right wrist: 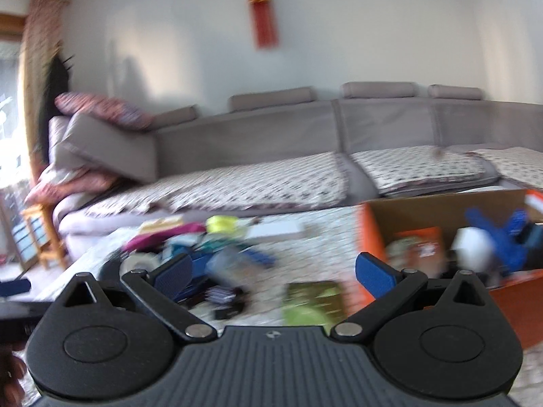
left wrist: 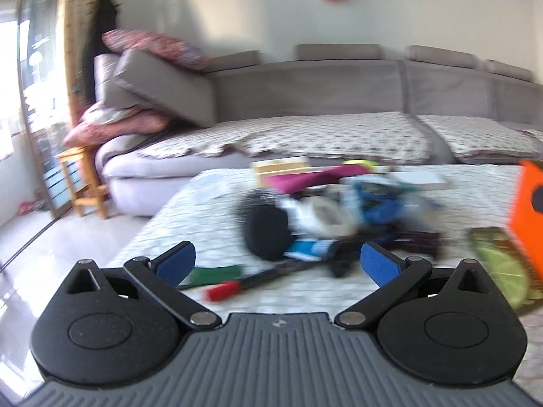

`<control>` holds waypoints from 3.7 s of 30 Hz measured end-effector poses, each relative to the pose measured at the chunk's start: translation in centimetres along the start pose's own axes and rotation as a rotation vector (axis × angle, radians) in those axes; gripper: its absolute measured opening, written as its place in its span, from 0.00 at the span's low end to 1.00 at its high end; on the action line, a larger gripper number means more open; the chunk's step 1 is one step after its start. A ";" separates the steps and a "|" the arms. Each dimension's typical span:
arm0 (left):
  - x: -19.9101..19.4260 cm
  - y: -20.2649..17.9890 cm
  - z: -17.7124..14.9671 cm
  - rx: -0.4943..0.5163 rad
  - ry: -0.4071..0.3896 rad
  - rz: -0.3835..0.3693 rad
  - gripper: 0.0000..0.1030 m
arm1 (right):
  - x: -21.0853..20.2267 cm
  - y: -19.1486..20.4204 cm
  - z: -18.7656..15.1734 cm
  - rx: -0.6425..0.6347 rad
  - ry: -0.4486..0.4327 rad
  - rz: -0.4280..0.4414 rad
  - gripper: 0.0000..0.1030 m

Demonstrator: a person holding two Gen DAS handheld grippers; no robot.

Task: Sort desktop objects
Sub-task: 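Move both tools back over the cluttered objects on the bed, then grasp the black round pad with left tool while right tool grasps the black roller, then carry the black pad with left tool while right tool carries the black roller to the orange box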

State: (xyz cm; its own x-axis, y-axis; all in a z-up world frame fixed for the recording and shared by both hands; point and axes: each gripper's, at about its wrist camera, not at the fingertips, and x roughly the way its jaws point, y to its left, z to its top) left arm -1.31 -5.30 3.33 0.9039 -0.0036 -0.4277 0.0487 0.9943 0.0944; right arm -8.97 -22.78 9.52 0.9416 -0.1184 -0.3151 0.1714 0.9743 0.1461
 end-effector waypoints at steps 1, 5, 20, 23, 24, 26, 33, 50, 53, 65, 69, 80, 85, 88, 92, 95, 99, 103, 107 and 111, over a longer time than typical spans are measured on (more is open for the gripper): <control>0.4 0.7 0.1 -0.014 0.003 0.014 1.00 | 0.5 0.9 -0.1 -0.013 0.004 0.014 1.00; 1.4 2.3 0.3 -0.038 -0.002 0.052 1.00 | 1.9 3.2 -0.5 -0.061 0.010 0.057 1.00; 5.7 1.2 1.2 -0.025 -0.019 0.007 1.00 | 6.9 5.0 -2.2 -0.084 0.126 0.108 0.80; 6.6 2.3 1.6 -0.032 -0.020 -0.006 0.98 | 7.3 6.9 -3.0 -0.130 0.152 0.166 0.75; 7.1 2.6 1.8 -0.032 -0.016 -0.016 0.98 | 7.6 7.6 -3.3 -0.144 0.163 0.181 0.72; 7.6 3.6 1.2 -0.041 0.017 -0.039 0.93 | 8.3 9.0 -3.7 -0.159 0.191 0.213 0.67; 9.1 3.1 0.8 -0.021 0.063 -0.086 0.86 | 9.2 12.3 -4.1 -0.224 0.181 0.238 0.65; 10.2 2.4 0.9 -0.022 0.120 -0.142 0.63 | 11.8 13.2 -4.0 -0.250 0.244 0.197 0.42; 9.9 2.5 1.1 -0.040 0.127 -0.150 0.44 | 11.6 13.1 -4.0 -0.244 0.243 0.193 0.41; 9.9 4.0 1.7 -0.153 0.133 -0.193 0.29 | 11.4 12.9 -4.0 -0.228 0.245 0.184 0.41; 10.6 5.2 1.4 -0.248 0.200 -0.263 0.33 | 11.4 12.8 -4.0 -0.224 0.244 0.183 0.41; 12.0 4.9 0.8 -0.284 0.262 -0.341 0.47 | 11.6 12.8 -3.9 -0.222 0.245 0.183 0.41; 11.2 5.4 1.3 -0.293 0.241 -0.349 0.33 | 11.4 12.7 -3.8 -0.226 0.239 0.177 0.41; 10.6 5.5 1.6 -0.292 0.227 -0.363 0.28 | 11.0 12.7 -3.8 -0.224 0.242 0.177 0.41; 9.5 5.0 1.7 -0.264 0.206 -0.336 0.27 | 9.9 12.5 -3.7 -0.214 0.237 0.176 0.41; 8.8 4.9 1.9 -0.251 0.188 -0.326 0.26 | 9.0 12.1 -3.4 -0.209 0.236 0.177 0.41; 8.2 4.6 2.2 -0.240 0.168 -0.309 0.26 | 8.2 12.0 -3.0 -0.216 0.225 0.174 0.41; 7.3 3.8 2.2 -0.203 0.150 -0.276 0.26 | 7.2 11.6 -2.9 -0.224 0.222 0.174 0.41; 6.1 3.2 1.8 -0.170 0.144 -0.249 0.26 | 6.0 11.0 -2.9 -0.223 0.225 0.177 0.41; 4.2 2.8 1.0 -0.154 0.142 -0.210 0.26 | 4.8 10.1 -2.6 -0.204 0.228 0.179 0.41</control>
State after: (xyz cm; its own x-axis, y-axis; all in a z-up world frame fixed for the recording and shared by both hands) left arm 3.09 -2.62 2.71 0.8118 -0.2069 -0.5461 0.1536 0.9779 -0.1421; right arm -3.44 -13.03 7.04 0.8587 0.0810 -0.5061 -0.0734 0.9967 0.0350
